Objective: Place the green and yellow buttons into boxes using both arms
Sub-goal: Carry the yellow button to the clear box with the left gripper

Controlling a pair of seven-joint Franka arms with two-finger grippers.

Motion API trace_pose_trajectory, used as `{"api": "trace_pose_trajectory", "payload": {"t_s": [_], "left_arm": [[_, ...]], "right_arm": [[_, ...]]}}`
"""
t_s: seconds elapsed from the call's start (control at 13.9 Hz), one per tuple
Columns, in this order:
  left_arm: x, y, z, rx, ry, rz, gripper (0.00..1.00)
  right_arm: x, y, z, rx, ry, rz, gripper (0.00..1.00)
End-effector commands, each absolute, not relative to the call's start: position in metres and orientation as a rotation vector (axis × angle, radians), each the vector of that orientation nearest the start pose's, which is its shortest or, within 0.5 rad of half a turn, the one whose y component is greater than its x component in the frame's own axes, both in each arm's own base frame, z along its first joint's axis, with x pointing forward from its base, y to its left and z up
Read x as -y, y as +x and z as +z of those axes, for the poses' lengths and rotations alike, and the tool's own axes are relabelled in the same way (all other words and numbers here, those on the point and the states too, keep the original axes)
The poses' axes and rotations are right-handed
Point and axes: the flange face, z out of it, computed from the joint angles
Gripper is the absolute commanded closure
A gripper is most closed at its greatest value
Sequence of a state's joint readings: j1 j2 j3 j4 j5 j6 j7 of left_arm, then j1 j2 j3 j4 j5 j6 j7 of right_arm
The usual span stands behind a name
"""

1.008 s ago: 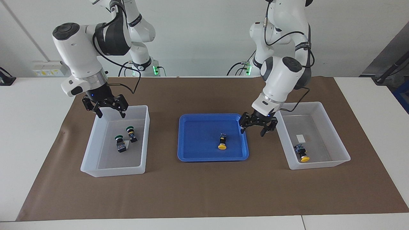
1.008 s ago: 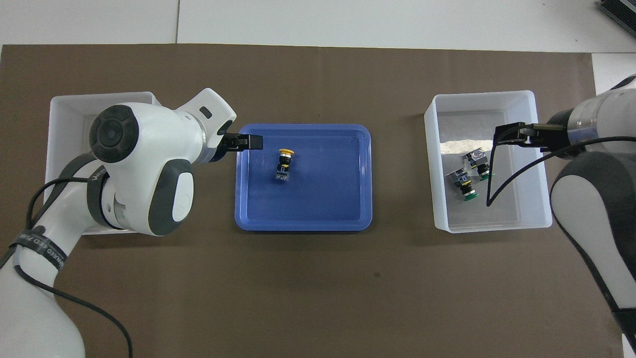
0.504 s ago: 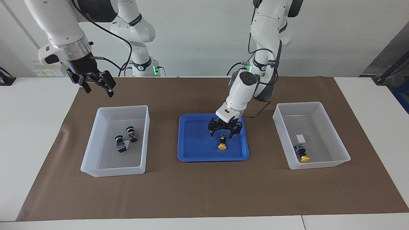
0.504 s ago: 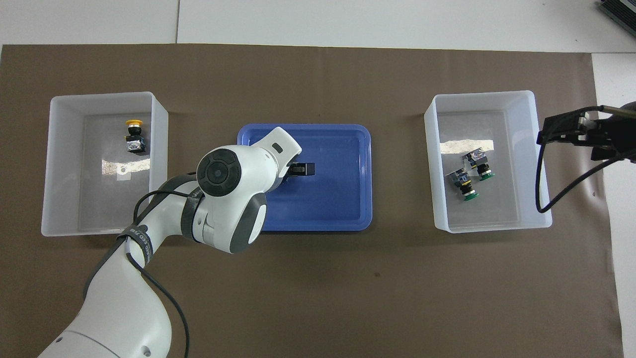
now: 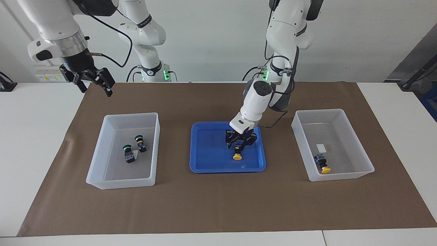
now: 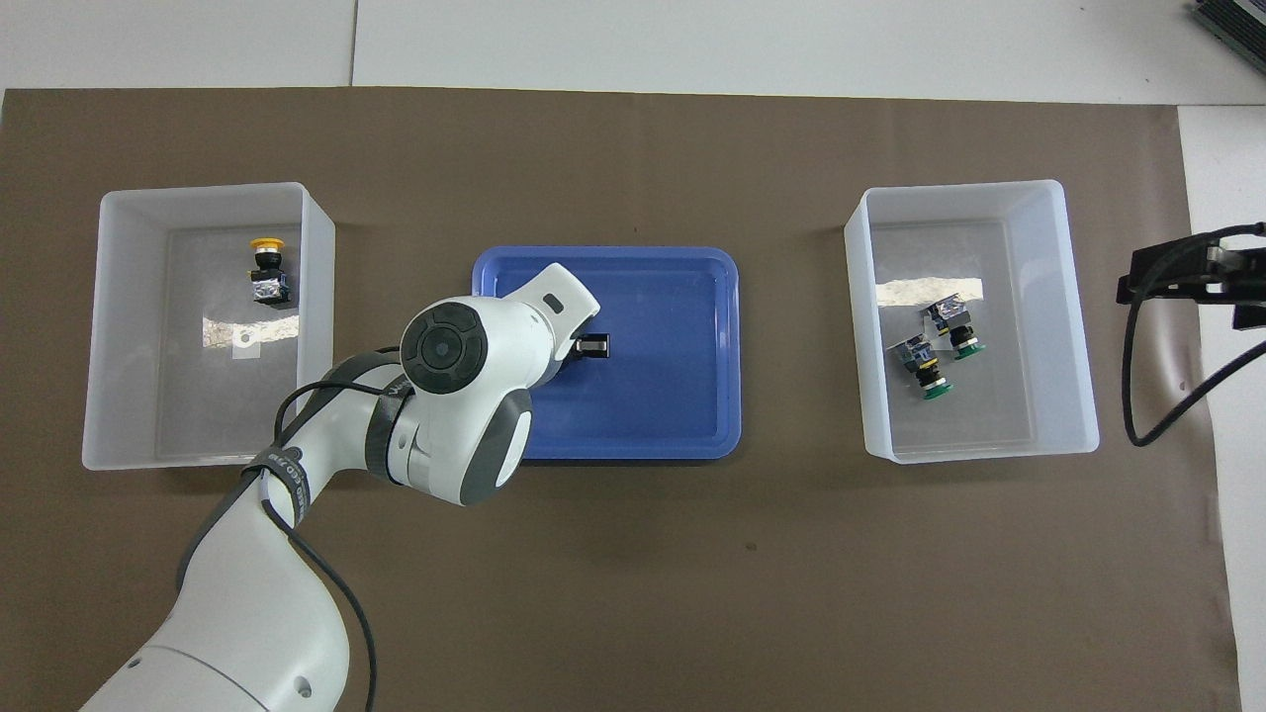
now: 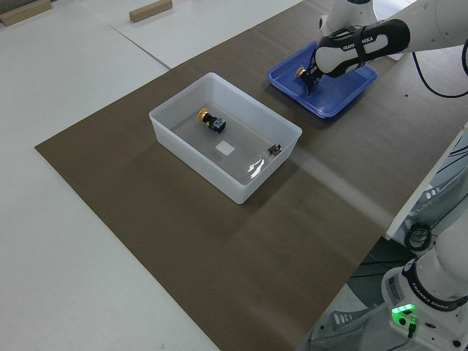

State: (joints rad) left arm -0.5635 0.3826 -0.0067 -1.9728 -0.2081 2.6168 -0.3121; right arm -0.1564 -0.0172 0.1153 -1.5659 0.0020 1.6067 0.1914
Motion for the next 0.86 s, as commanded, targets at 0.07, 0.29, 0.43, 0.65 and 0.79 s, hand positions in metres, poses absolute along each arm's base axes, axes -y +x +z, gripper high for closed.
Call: {"api": "trace_pose_trajectory", "payload": {"t_s": [0.07,0.29,0.43,0.65,0.79], "left_arm": [[0.318,0.547,0.325,-0.111,-3.329,-0.381,1.00],[0.278,0.561,0.372,-0.038,-3.320,-0.399,1.00],[0.235,0.573,0.406,0.018,-3.308,-0.414,1.00],[0.156,0.594,0.447,0.002,-3.287,-0.403,1.00],[0.100,0.606,0.459,-0.002,-3.267,-0.411,1.00]], "right_arm": [[0.024,0.551,0.643,-0.329,-3.136,-0.072,0.00],[0.027,0.552,0.646,-0.245,-3.144,-0.083,0.00],[0.021,0.551,0.643,-0.228,-3.145,-0.071,0.00],[0.012,0.549,0.643,-0.201,-3.148,-0.066,0.00],[0.022,0.548,0.641,-0.227,-3.145,-0.059,0.00]]}}
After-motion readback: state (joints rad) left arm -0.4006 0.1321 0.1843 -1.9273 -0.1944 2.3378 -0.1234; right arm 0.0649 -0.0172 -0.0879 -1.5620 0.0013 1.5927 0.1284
